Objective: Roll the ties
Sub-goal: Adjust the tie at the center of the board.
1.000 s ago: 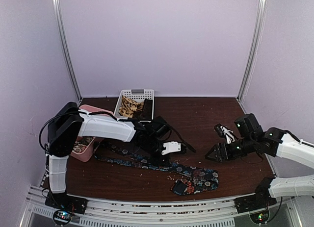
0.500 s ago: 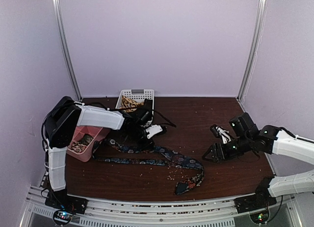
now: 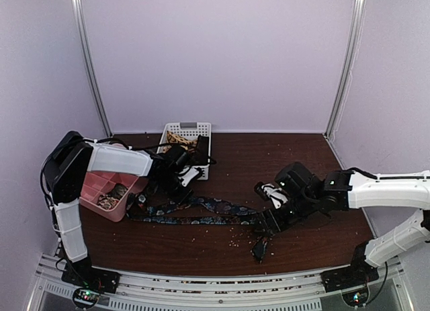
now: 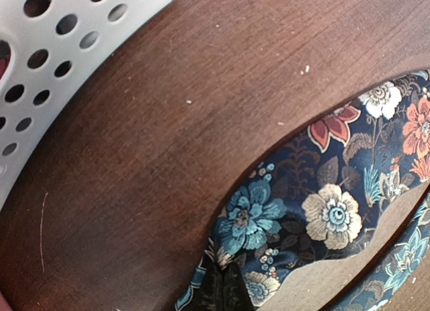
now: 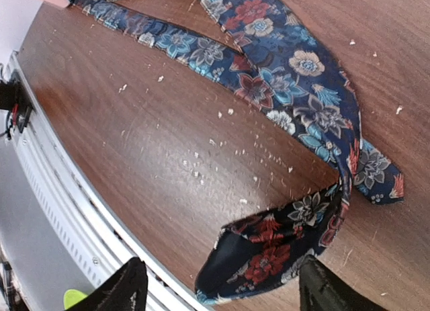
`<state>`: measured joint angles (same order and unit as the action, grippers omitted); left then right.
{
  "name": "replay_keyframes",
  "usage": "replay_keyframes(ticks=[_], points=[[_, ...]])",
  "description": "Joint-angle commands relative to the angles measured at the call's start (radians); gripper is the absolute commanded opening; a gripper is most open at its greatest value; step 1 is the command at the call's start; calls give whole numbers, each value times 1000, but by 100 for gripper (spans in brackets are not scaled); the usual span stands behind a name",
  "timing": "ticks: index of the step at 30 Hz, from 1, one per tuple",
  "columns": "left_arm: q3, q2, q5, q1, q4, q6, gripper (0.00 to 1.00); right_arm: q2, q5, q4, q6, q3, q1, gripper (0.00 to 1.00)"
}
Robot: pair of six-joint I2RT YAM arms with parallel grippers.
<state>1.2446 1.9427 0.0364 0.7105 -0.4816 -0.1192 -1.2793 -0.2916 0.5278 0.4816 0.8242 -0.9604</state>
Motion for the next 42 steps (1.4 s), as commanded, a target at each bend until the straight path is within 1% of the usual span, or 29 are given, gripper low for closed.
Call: replay_keyframes(ticks=[1,3,6,9,13,17,21,22,25,27,30,33,35,37,39,41,42], points=[[7,-29,-6,3,-15,-28,0,-22,274,62,68,67,-80,81],[7,-29,-6,3,-15,-26,0,-13,325,67,115,48,-114,83],[6,-32,-8,2,-17,-23,0,-34,321,48,146,14,-140,83],[1,-47,-2,2,-8,-19,0,-94,333,60,132,7,-140,82],[0,-64,8,2,-2,-16,0,-169,398,132,77,36,-112,77],[-8,-78,16,4,-1,-14,0,-179,472,217,27,51,-31,73],[-21,-87,30,3,-2,-7,0,-207,556,305,-55,86,72,71],[-24,-88,40,3,0,-3,0,-225,567,308,-82,94,105,70],[-27,-87,84,9,2,12,0,-301,585,292,-163,118,216,63],[-24,-85,123,29,1,34,0,-364,604,289,-207,150,283,61],[-13,-78,170,62,-5,66,4,-436,663,296,-265,224,363,61],[-15,-88,168,75,6,73,8,-458,723,308,-311,280,420,59],[-41,-125,152,75,47,73,13,-445,747,320,-334,310,459,59],[-74,-179,113,73,90,78,24,-410,752,326,-351,329,485,59],[-101,-227,94,73,116,120,34,-346,699,322,-359,334,491,59],[-122,-262,113,76,128,176,42,-271,585,289,-359,308,485,59],[-133,-277,109,80,132,205,43,-233,506,269,-361,291,484,59]])
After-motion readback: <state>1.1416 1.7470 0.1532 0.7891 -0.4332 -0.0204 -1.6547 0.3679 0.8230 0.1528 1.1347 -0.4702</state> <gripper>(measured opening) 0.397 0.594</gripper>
